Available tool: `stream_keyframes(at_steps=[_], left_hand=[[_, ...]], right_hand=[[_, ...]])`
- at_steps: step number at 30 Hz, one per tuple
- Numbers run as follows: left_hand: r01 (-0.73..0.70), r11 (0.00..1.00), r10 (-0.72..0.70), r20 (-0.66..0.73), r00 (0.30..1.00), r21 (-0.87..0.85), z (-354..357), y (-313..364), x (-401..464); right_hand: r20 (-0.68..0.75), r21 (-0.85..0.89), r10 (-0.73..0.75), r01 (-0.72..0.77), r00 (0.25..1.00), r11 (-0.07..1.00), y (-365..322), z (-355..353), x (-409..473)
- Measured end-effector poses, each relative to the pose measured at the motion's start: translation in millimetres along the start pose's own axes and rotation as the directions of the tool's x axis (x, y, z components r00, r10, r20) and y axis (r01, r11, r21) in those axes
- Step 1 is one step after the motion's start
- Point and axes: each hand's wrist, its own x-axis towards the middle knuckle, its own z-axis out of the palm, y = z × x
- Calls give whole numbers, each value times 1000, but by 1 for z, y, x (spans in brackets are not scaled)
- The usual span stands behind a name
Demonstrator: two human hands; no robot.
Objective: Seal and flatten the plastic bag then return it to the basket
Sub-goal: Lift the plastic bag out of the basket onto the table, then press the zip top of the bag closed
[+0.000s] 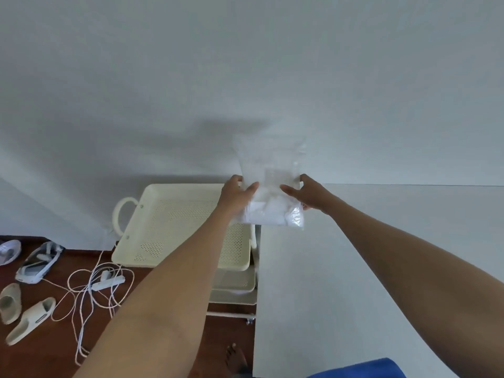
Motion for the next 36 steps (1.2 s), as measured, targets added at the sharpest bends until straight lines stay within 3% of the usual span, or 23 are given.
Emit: stream_keyframes(at_steps=[7, 14, 19, 24, 31, 36], left_hand=[[1, 999, 7, 170, 986, -45, 84, 3, -52], [16, 994, -46, 282, 958, 108, 150, -28, -95], [43, 989, -89, 331, 940, 142, 175, -57, -122], [69, 986, -122, 376, 918, 151, 174, -63, -130], [117, 993, -104, 355, 929, -15, 148, -45, -129], [318, 893, -200, 354, 914, -318, 137, -37, -121]], right_hand=[[-5, 37, 79, -79, 997, 996, 88, -40, -58], [27, 14, 176, -177, 984, 984, 171, -40, -105], [82, -53, 161, -157, 984, 986, 209, -24, -130], [131, 14, 112, -115, 985, 993, 219, -21, -148], [173, 271, 92, -137, 981, 953, 197, -51, -152], [197, 501, 85, -175, 977, 847, 176, -68, -147]])
